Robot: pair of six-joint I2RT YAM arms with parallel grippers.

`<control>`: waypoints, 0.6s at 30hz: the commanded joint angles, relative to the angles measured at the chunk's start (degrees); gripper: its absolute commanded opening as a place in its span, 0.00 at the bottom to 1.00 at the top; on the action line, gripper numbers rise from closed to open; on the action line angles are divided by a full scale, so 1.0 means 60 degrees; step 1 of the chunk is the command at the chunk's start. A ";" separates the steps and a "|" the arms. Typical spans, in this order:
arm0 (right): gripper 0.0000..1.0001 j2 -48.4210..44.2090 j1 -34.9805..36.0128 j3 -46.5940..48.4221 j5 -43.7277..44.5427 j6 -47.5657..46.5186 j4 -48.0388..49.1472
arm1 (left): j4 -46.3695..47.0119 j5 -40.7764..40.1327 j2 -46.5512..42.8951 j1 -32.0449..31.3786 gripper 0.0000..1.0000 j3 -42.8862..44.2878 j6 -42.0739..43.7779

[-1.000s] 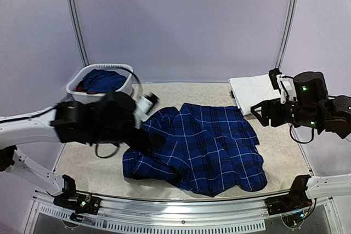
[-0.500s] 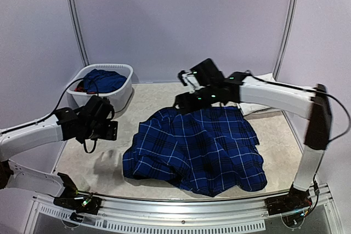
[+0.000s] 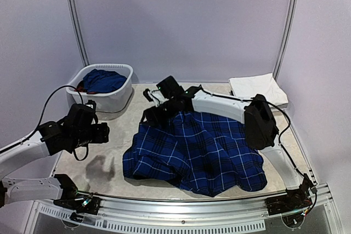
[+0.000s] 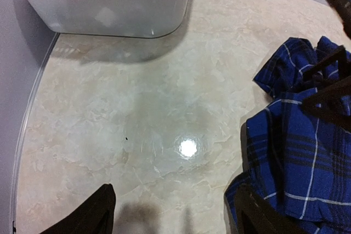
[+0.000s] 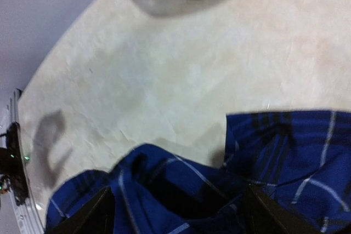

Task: Fold and stack the mixed laundry pile
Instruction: Flatten out the crumpled shirt at the center of the board.

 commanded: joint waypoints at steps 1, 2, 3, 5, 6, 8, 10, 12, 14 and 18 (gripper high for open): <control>0.81 0.0363 0.0088 0.0210 -0.0313 0.0044 -0.0322 | 0.0342 0.0152 -0.0116 0.0157 0.76 -0.0171 -0.0045; 0.81 0.0444 0.0112 0.0203 -0.0338 0.0068 -0.0343 | 0.0395 0.0173 -0.0113 0.0157 0.76 -0.0202 -0.0039; 0.79 0.0493 0.0117 0.0200 -0.0391 0.0084 -0.0357 | 0.0431 0.0188 -0.0102 0.0157 0.76 -0.0230 -0.0043; 0.68 0.0619 0.0152 0.0196 -0.0451 0.0108 -0.0419 | 0.0499 0.0190 -0.0062 0.0157 0.76 -0.0263 -0.0019; 0.57 0.0628 0.0191 0.0164 -0.0442 0.0104 -0.0438 | 0.0530 0.0190 -0.0040 0.0157 0.76 -0.0270 -0.0028; 0.37 0.0566 0.0244 0.0078 -0.0416 0.0062 -0.0439 | 0.0631 0.0236 0.0024 0.0157 0.76 -0.0299 -0.0027; 0.17 0.0340 0.0282 -0.0097 -0.0368 0.0056 -0.0385 | 0.0745 0.0296 0.0086 0.0156 0.76 -0.0313 -0.0043; 0.03 -0.0178 0.0312 -0.0438 -0.0274 0.0005 -0.0337 | 0.0823 0.0354 0.0177 0.0155 0.76 -0.0304 -0.0046; 0.02 -0.0810 0.0335 -0.0950 0.0078 -0.0111 -0.0396 | 0.0898 0.0428 0.0281 0.0150 0.75 -0.0252 -0.0033; 0.02 -0.2995 0.0437 -0.3147 0.1230 -0.0254 -0.0291 | 0.1166 0.0618 0.0544 0.0157 0.74 -0.0164 0.0004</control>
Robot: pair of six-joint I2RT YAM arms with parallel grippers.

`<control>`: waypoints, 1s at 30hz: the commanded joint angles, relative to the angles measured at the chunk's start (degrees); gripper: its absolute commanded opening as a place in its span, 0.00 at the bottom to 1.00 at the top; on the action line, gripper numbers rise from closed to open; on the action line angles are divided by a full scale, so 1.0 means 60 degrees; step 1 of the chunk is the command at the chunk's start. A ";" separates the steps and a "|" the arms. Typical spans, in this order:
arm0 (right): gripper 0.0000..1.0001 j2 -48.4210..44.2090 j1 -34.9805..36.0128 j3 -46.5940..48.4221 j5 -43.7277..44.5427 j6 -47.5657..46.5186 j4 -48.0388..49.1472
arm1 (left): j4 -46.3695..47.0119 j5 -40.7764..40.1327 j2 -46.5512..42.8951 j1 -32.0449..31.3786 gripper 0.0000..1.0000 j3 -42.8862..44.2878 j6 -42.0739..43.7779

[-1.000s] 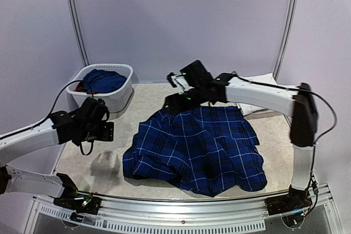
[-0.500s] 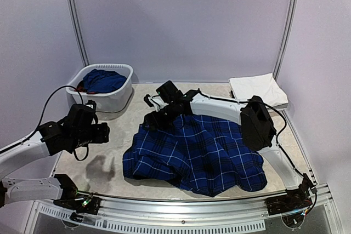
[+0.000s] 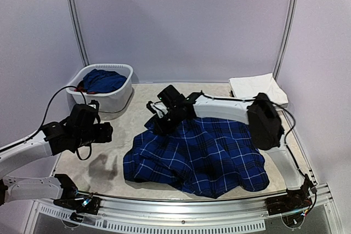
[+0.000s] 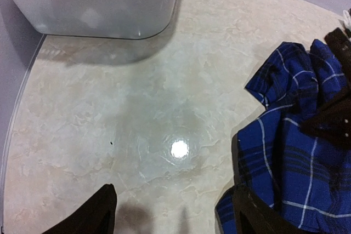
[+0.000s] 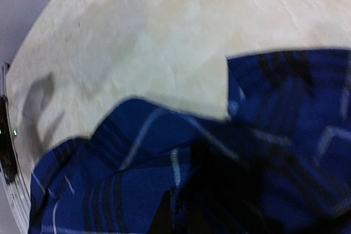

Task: Fold and stack the mixed laundry pile
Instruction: Flatten out the crumpled shirt at the center of the board.

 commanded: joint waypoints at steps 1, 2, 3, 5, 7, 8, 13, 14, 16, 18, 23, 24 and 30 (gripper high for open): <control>0.02 -0.3290 0.0188 -0.2269 0.1403 -0.0235 0.0042 | 0.0566 0.0370 0.0348 0.0135 0.74 0.0034 0.0051; 0.02 -0.3851 0.0238 -0.2986 0.1736 -0.0250 0.0146 | 0.0757 0.0487 0.0435 0.0135 0.73 0.0032 0.0077; 0.02 -0.4577 0.0270 -0.3728 0.2051 -0.0226 0.0297 | 0.0964 0.0683 0.0556 0.0135 0.73 0.0032 0.0129; 0.04 -0.5939 0.0290 -0.5133 0.2562 -0.0154 0.0637 | 0.1530 0.1074 0.0894 0.0121 0.73 -0.0018 0.0282; 0.05 -0.6850 0.0309 -0.6143 0.3640 0.0188 0.0550 | 0.2018 0.1343 0.1416 0.0109 0.72 0.0042 0.0383; 0.05 -0.7321 0.0314 -0.6603 0.3988 0.0352 0.0472 | 0.2218 0.1469 0.1744 0.0093 0.72 0.0130 0.0477; 0.08 -0.8268 0.0315 -0.9021 0.4359 0.1566 0.0393 | 0.3063 0.2063 0.3517 0.0018 0.71 0.0883 0.0973; 0.10 -0.8315 0.0311 -0.9382 0.4334 0.1951 0.0324 | 0.3125 0.2145 0.3898 0.0018 0.71 0.1163 0.1091; 0.20 -0.8399 0.0303 -0.9895 0.4554 0.2500 0.0038 | 0.2935 0.2226 0.4768 0.0017 0.70 0.1707 0.1210; 0.49 -0.8611 0.0314 -1.0097 0.5083 0.2991 -0.0454 | 0.2854 0.2494 0.5551 0.0018 0.67 0.2080 0.1230; 0.81 -0.9142 0.0298 -0.9052 0.6486 0.3033 -0.1334 | 0.3319 0.2912 0.6199 -0.0018 0.63 0.1796 0.0837; 0.83 -0.9232 0.0300 -0.8759 0.6570 0.2793 -0.1210 | 0.3384 0.3038 0.6182 -0.0045 0.62 0.1679 0.0801; 0.95 -0.7879 -0.0437 -0.6422 0.4880 0.1278 -0.0108 | 0.3497 0.2922 0.6169 -0.0216 0.49 0.1034 0.0674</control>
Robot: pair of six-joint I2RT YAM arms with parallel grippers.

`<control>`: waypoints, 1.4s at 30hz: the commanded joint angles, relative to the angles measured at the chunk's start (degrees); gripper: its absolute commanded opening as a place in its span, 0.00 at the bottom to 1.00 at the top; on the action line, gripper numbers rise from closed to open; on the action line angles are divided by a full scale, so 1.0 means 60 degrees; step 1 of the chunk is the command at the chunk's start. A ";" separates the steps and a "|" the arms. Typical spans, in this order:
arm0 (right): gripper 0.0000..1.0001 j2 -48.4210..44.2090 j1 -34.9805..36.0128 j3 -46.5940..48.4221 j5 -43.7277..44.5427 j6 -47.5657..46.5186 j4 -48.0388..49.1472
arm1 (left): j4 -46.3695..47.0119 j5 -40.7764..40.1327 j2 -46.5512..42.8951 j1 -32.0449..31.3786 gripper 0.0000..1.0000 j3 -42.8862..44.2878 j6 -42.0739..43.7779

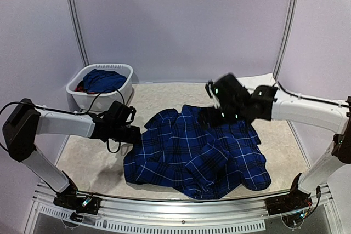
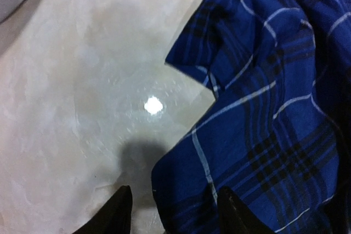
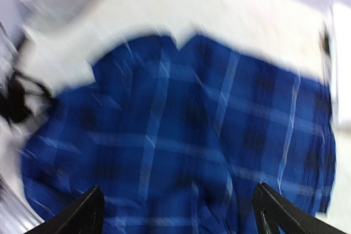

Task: Fold and stack the mixed laundry pile
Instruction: Flatten out the crumpled shirt at the center of the board.

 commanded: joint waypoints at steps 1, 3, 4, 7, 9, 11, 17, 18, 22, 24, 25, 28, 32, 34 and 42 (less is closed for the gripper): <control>0.95 0.1395 -0.0669 0.1841 -0.1269 -0.1132 0.0923 | 0.0344 0.0074 0.0013 -0.0126 0.46 -0.0546 -0.0202; 0.95 0.2606 -0.0905 0.3011 -0.2045 -0.1395 0.1019 | 0.0423 0.0094 0.0027 -0.0122 0.42 -0.0724 -0.0314; 0.96 0.3258 -0.0939 0.3715 -0.2226 -0.1586 0.0980 | 0.0449 0.0141 0.0037 -0.0133 0.40 -0.0784 -0.0334; 0.96 0.5048 -0.0974 0.5893 -0.2526 -0.2095 0.0639 | 0.0552 0.0237 0.0008 -0.0194 0.37 -0.0947 -0.0364; 0.96 0.6127 -0.1027 0.7310 -0.2803 -0.2419 0.0398 | 0.0688 0.0261 -0.0006 -0.0234 0.26 -0.1103 -0.0374; 0.96 0.7451 -0.1071 0.8688 -0.3261 -0.2584 0.0028 | 0.0917 0.0420 0.0000 -0.0273 0.04 -0.1254 -0.0372; 0.95 0.9640 -0.1136 1.0845 -0.3906 -0.2573 -0.0136 | 0.1147 0.0488 -0.0541 -0.0924 0.00 -0.1642 -0.0530; 0.95 0.9801 -0.1139 1.0860 -0.4086 -0.2524 -0.0006 | 0.1150 0.0408 -0.0667 -0.1066 0.00 -0.1700 -0.0547; 0.95 1.0289 -0.1148 1.0928 -0.4527 -0.2384 0.0264 | 0.1176 0.0124 -0.1016 -0.1485 0.00 -0.1836 -0.0618; 0.96 1.0548 -0.1137 1.0988 -0.4700 -0.2376 0.0270 | 0.1248 0.0027 -0.1108 -0.1675 0.00 -0.1878 -0.0574; 0.96 1.0662 -0.1137 1.1018 -0.4779 -0.2406 0.0222 | 0.1248 -0.0007 -0.1106 -0.1774 0.00 -0.1874 -0.0520; 0.95 1.0864 -0.1149 1.1022 -0.5093 -0.2516 0.0163 | 0.1691 -0.0163 -0.0923 -0.2017 0.00 -0.1729 -0.0341; 0.93 1.1027 -0.1127 1.1024 -0.5212 -0.2711 0.0140 | 0.1868 -0.0058 -0.0449 -0.2213 0.00 -0.1484 -0.0280; 0.93 1.1087 -0.1125 1.1022 -0.5120 -0.2804 0.0165 | 0.1934 -0.0062 -0.0265 -0.2332 0.00 -0.1374 -0.0259; 0.77 1.1916 -0.1091 1.1883 -0.4247 -0.2938 -0.0884 | 0.1981 -0.0227 -0.0164 -0.2927 0.00 -0.1110 -0.0111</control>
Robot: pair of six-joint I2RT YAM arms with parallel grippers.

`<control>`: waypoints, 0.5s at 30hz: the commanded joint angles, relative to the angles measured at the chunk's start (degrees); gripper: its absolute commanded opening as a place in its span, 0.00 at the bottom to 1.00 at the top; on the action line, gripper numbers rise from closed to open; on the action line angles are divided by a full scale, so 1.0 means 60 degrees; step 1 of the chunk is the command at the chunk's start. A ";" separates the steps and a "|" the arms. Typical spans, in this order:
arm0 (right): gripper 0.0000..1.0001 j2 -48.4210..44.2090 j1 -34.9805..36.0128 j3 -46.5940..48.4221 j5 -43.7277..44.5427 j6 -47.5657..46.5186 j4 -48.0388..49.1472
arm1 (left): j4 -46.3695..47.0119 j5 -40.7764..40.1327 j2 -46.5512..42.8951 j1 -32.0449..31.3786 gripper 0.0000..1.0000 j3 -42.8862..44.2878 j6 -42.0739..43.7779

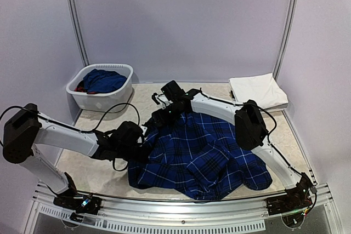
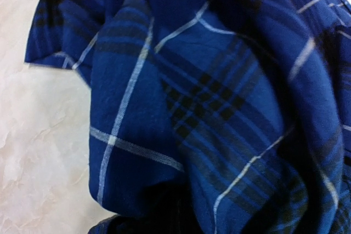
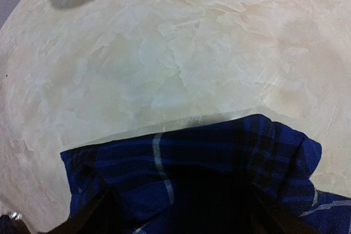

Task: Fold and stack the mixed laundry pile
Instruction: Flatten out the crumpled shirt at the center of the board.

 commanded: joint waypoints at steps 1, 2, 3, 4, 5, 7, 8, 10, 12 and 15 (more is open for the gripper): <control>0.70 0.0687 0.0004 0.0444 0.0711 -0.0110 -0.1036 | 0.0201 -0.0225 0.0003 -0.0459 0.00 0.0322 0.0188; 0.65 0.0726 0.0052 0.0438 0.0978 -0.0144 -0.1216 | 0.0150 -0.0269 -0.0038 -0.0515 0.00 0.0359 0.0197; 0.60 0.0745 0.0084 0.0437 0.1198 -0.0173 -0.1381 | 0.0100 -0.0333 -0.0072 -0.0586 0.00 0.0391 0.0200; 0.54 0.0781 0.0121 0.0437 0.1423 -0.0220 -0.1572 | 0.0066 -0.0357 -0.0122 -0.0651 0.00 0.0415 0.0196; 0.49 0.0821 0.0170 0.0437 0.1668 -0.0232 -0.1726 | 0.0045 -0.0389 -0.0174 -0.0705 0.00 0.0416 0.0200; 0.38 0.0903 0.0203 0.0452 0.2010 -0.0304 -0.1986 | 0.0026 -0.0446 -0.0246 -0.0834 0.00 0.0403 0.0192; 0.32 0.0942 0.0227 0.0390 0.2164 -0.0323 -0.2019 | 0.0026 -0.0476 -0.0287 -0.0876 0.00 0.0395 0.0175; 0.20 0.0870 0.0221 0.0218 0.2153 -0.0345 -0.1850 | 0.0001 -0.0551 -0.0326 -0.0937 0.00 0.0387 0.0157; 0.07 0.0825 0.0182 0.0174 0.1982 -0.0336 -0.1668 | -0.0013 -0.0620 -0.0306 -0.0984 0.00 0.0387 0.0126; 0.01 0.0616 0.0107 0.0002 0.1452 -0.0208 -0.1168 | -0.0037 -0.0718 -0.0298 -0.1001 0.00 0.0359 0.0068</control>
